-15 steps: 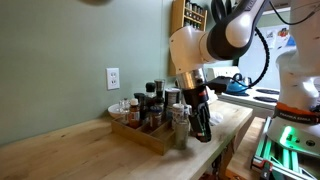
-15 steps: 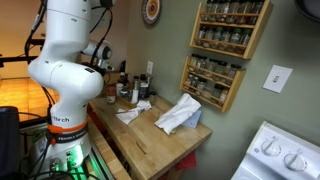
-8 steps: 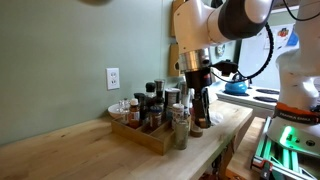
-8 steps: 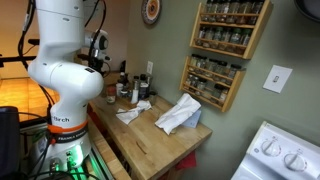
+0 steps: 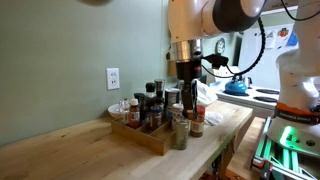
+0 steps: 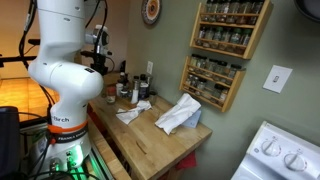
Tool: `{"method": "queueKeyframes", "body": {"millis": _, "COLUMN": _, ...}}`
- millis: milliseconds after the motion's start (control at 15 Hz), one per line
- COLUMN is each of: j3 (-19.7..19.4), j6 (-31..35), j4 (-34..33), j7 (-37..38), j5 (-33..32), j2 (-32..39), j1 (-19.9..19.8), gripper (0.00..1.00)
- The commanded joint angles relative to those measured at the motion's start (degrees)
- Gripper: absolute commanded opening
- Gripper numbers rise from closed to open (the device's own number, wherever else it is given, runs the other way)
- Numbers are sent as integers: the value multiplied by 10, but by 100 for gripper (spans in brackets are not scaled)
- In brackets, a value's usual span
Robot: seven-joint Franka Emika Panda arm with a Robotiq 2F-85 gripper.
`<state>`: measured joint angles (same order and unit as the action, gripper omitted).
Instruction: Put the orange lid on the bottle on the right and the black lid on the container on the left
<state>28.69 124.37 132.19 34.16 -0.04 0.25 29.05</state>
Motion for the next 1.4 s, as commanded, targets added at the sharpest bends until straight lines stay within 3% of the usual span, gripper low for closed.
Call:
{"method": "queueKeyframes", "body": {"millis": 0, "j3": -8, "j6": -37, "j4": -40, "j7": -9, "j5": -35, "j2": 46, "j1": -5, "gripper": 31}}
{"method": "queueKeyframes", "body": {"millis": 467, "j3": -34, "j6": -35, "j4": -66, "j7": -37, "j5": -47, "j2": 92, "j1": -1, "gripper": 31}}
{"method": "queueKeyframes", "body": {"millis": 1333, "j3": -45, "j6": -33, "j4": -67, "j7": -69, "j5": -37, "j2": 108, "j1": -2, "gripper": 31}}
